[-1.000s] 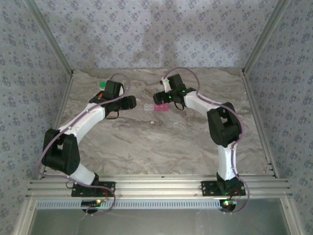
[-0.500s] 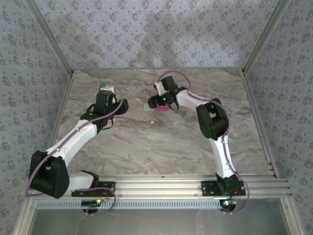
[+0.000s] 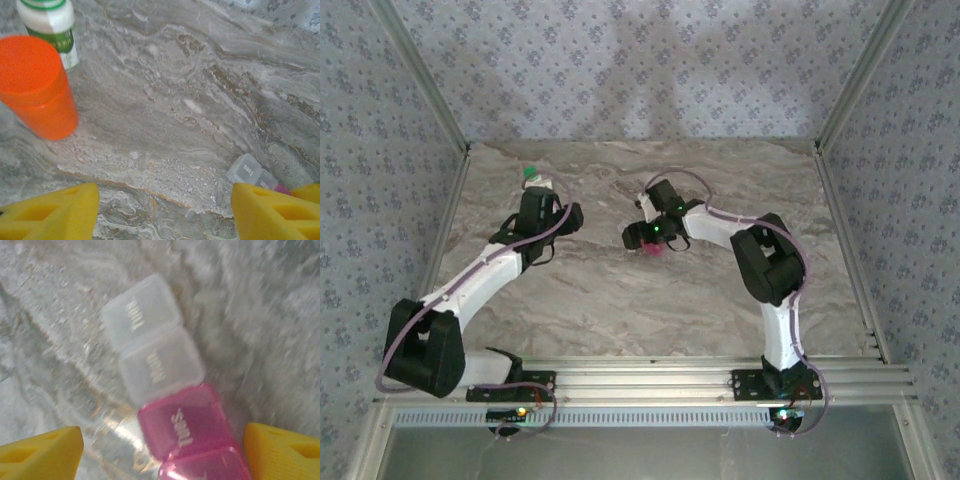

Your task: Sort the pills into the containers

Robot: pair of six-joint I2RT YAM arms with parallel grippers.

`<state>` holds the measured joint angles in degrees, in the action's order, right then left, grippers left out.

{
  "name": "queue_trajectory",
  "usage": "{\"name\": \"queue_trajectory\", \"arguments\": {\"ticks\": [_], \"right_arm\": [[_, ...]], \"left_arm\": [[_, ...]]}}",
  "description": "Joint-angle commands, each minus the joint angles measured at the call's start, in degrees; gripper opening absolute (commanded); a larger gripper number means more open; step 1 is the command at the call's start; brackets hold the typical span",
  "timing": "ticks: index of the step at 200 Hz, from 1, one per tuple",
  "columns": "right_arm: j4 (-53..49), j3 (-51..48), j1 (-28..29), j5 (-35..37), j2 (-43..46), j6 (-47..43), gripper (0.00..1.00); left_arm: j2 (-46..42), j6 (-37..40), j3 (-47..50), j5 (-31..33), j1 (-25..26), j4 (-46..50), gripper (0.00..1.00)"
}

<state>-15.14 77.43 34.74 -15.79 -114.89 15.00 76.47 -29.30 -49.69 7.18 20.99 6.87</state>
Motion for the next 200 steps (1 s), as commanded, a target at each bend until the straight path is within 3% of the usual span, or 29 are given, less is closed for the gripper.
{"name": "queue_trajectory", "arguments": {"ticks": [1, 57, 95, 138, 200], "right_arm": [[2.74, -3.84, 1.87, 0.19, 5.37, 6.85, 0.86], [9.73, -12.06, 1.48, -1.30, 14.67, 14.83, 0.85], [6.55, -15.81, -4.06, 5.80, 21.08, 12.53, 0.83], [6.45, -21.00, -9.30, 6.39, 26.21, 10.39, 0.82], [7.49, -24.47, -12.18, 4.88, 28.59, 9.34, 0.82]], "left_arm": [[2.80, -4.34, 1.36, -3.18, 0.18, -0.93, 0.68], [9.41, -7.48, 1.79, -6.01, 5.61, -4.85, 0.65], [16.41, -8.39, -2.73, -8.07, 8.70, -6.85, 0.63], [24.36, -8.29, -9.69, -9.57, 10.60, -6.87, 0.61], [33.53, -6.97, -18.79, -11.39, 11.97, -5.18, 0.60]]}}
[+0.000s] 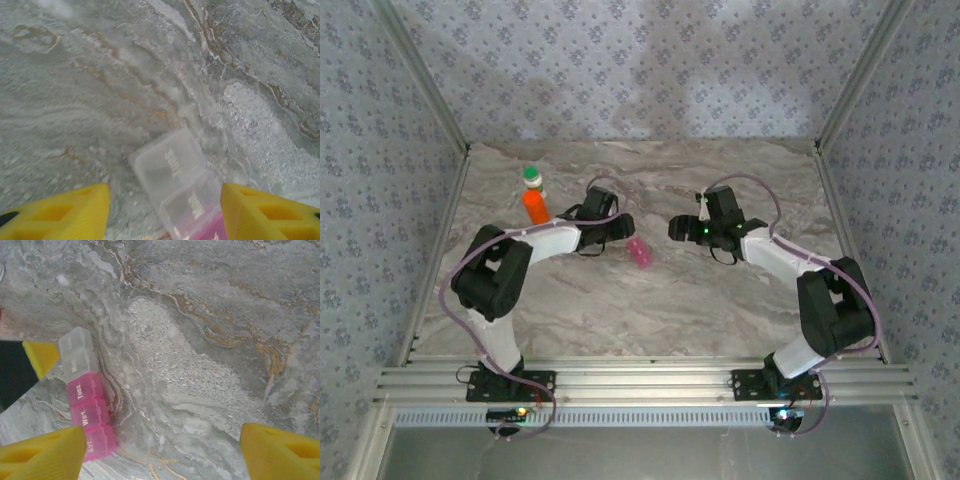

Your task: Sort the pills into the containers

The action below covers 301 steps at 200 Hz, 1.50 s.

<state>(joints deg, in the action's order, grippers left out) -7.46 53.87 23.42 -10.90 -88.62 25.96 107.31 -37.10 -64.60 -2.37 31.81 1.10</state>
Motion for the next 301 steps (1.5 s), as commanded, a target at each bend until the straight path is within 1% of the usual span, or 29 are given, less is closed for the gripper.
{"name": "queue_trajectory", "arguments": {"ticks": [1, 42, 75, 88, 97, 114, 132, 151, 176, 195, 214, 235, 254, 272, 285, 301], "right_arm": [[-0.22, -0.89, -0.84, -0.01, 2.36, -1.70, 0.82], [-0.63, -2.24, -3.36, 0.47, 5.09, -2.48, 0.82], [1.78, -5.99, -7.07, 1.09, 9.45, -0.65, 0.80], [2.02, -6.97, -8.36, 0.76, 10.36, -0.64, 0.80], [1.74, -6.96, -9.03, 0.61, 10.35, -1.27, 0.80], [0.30, -5.43, -10.46, -0.58, 9.10, -4.01, 0.81], [-2.61, -1.91, -10.62, -0.45, 6.68, -7.84, 0.79], [-4.30, 1.51, -9.93, -0.14, 3.84, -10.47, 0.78], [-6.55, 6.61, -8.70, 0.63, -0.57, -13.45, 0.78], [-9.94, 12.71, -7.49, -0.35, -5.92, -17.14, 0.77], [-12.70, 20.01, -5.71, -2.91, -12.30, -20.27, 0.74], [-14.46, 27.10, -3.64, -6.88, -19.71, -23.39, 0.73], [-17.28, 33.39, -2.26, -9.29, -26.01, -25.80, 0.71], [-19.22, 37.76, -1.95, -12.45, -30.54, -25.63, 0.71], [-19.87, 39.89, -1.99, -15.42, -33.01, -25.05, 0.69], [-19.43, 41.01, -1.79, -17.21, -34.95, -24.07, 0.68]], "left_arm": [[2.80, 0.86, -4.10, -1.84, 1.24, 0.62, 0.60], [9.22, 3.76, -13.38, -2.50, 4.57, 4.87, 0.60], [13.03, 9.01, -20.31, -9.01, 7.65, 4.79, 0.60], [12.99, 11.81, -21.97, -10.24, 8.80, 4.96, 0.61], [12.19, 12.95, -22.08, -9.63, 9.15, 4.96, 0.61], [8.61, 13.27, -19.82, -4.55, 8.95, 4.42, 0.61], [3.20, 13.30, -16.29, 0.21, 7.42, 4.61, 0.60], [-2.25, 14.72, -11.48, 1.79, 5.50, 4.97, 0.60], [-7.59, 19.41, -5.01, 5.52, 5.41, 8.07, 0.62], [-12.11, 18.81, 1.91, 8.67, 4.98, 7.62, 0.62], [-17.27, 15.66, 8.40, 8.34, 2.90, 4.74, 0.62], [-21.10, 12.62, 12.72, 7.03, 0.76, 1.45, 0.61], [-22.56, 12.40, 13.14, 6.76, 0.27, 1.83, 0.61], [-23.44, 12.75, 12.89, 6.69, 0.14, 2.66, 0.61], [-24.06, 13.08, 13.02, 6.59, 0.01, 2.94, 0.61], [-24.47, 13.20, 13.20, 6.60, -0.38, 2.85, 0.61]]}}
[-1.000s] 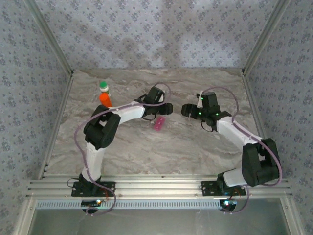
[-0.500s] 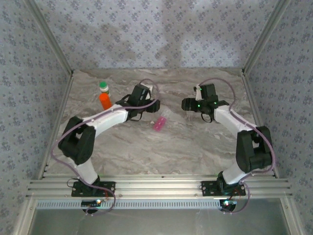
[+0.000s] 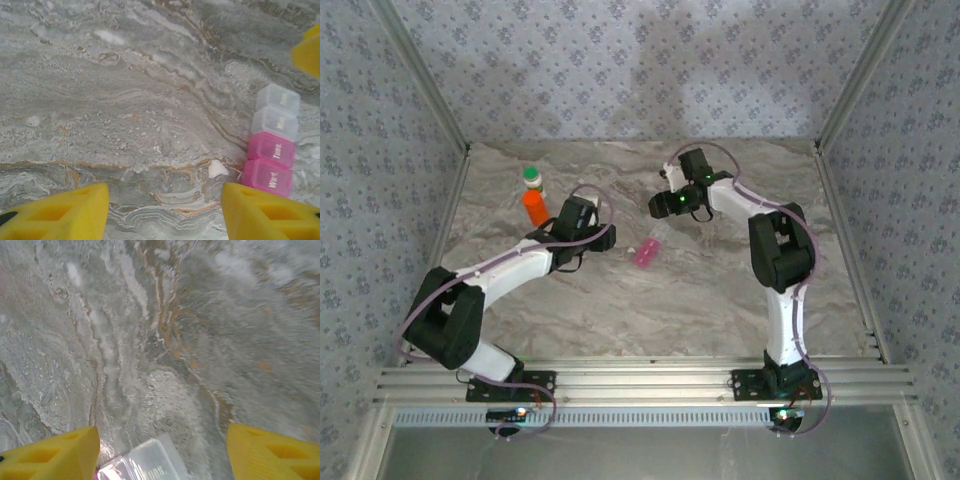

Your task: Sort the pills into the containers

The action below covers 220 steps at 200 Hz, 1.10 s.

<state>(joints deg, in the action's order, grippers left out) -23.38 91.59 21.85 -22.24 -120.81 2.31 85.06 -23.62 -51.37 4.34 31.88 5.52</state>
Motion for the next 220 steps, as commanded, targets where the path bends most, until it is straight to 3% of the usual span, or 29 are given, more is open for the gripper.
{"name": "queue_trajectory", "arguments": {"ticks": [1, 78, 150, 182, 220], "right_arm": [[-3.43, 3.31, -0.18, -5.92, -2.89, -0.31, 0.68], [-3.21, 0.77, 1.44, -8.03, -4.87, 2.71, 0.60], [4.44, -15.03, 1.62, -3.72, 6.61, 13.76, 0.57], [10.63, -21.67, 3.28, -6.44, 13.62, 16.77, 0.57], [8.04, -22.77, 4.55, -3.47, 19.01, 15.74, 0.57]], "left_arm": [[-2.24, -0.25, -0.03, -0.11, -0.43, -1.56, 0.61], [-2.23, -1.41, -0.04, -2.53, -2.14, -1.11, 0.61], [-1.57, -2.04, 0.07, -2.80, -2.36, -1.39, 0.61], [-1.51, -3.19, 0.18, -3.28, -2.39, -1.01, 0.61], [-1.87, -9.10, -2.01, -0.66, -1.90, 8.33, 0.56]]}}
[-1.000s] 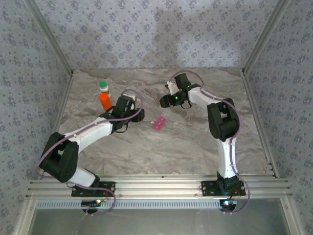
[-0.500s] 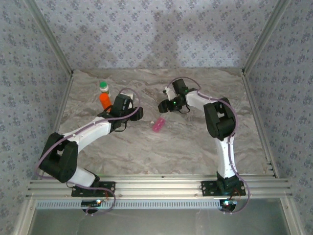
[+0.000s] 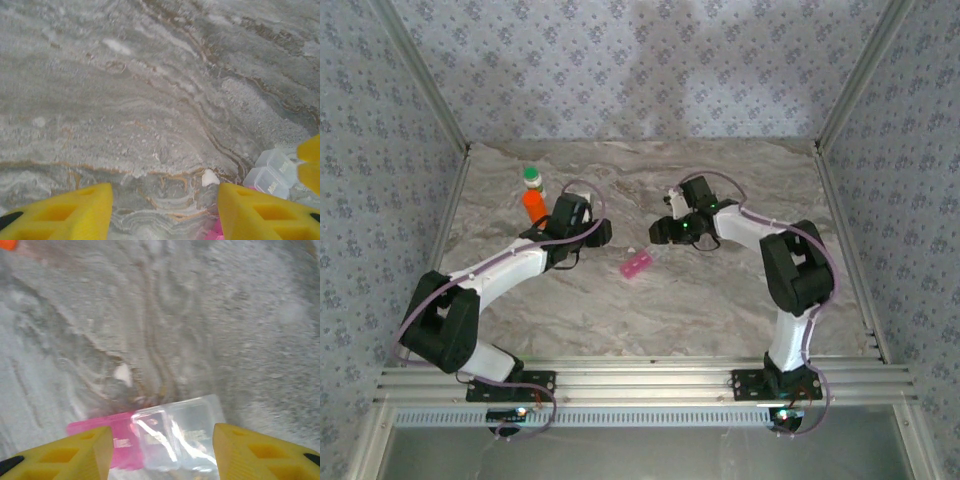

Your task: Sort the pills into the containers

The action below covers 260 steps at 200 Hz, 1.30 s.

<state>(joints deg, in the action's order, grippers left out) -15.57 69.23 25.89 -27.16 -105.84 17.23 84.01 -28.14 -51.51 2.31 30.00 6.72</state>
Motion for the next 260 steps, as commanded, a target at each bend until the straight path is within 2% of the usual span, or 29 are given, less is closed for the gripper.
{"name": "queue_trajectory", "arguments": {"ticks": [1, 45, 82, 132, 191, 260], "right_arm": [[0.13, -0.41, 0.54, 1.56, 4.09, 0.62, 0.57], [-8.47, 5.84, -0.69, 5.93, 0.66, -10.09, 0.57], [-10.57, 8.55, -0.65, 3.12, -2.56, -15.15, 0.56], [-10.09, 9.08, -0.89, 1.60, -5.60, -15.08, 0.55], [-8.29, 7.10, -1.07, -0.24, -6.57, -14.09, 0.54], [-6.93, 5.36, -0.93, -0.43, -7.19, -12.08, 0.54]], "left_arm": [[-0.84, -4.74, -1.86, 1.42, 0.07, 7.28, 0.56], [-1.59, -12.01, 2.16, 1.38, 6.71, 7.98, 0.54], [-1.61, -21.30, 8.60, -2.60, 9.26, -3.42, 0.50], [0.49, -28.84, 12.18, -2.48, 10.89, -15.60, 0.41], [4.78, -32.18, 11.73, -2.95, 12.23, -16.54, 0.38], [4.68, -33.75, 11.51, 1.64, 14.34, -13.58, 0.37]]}}
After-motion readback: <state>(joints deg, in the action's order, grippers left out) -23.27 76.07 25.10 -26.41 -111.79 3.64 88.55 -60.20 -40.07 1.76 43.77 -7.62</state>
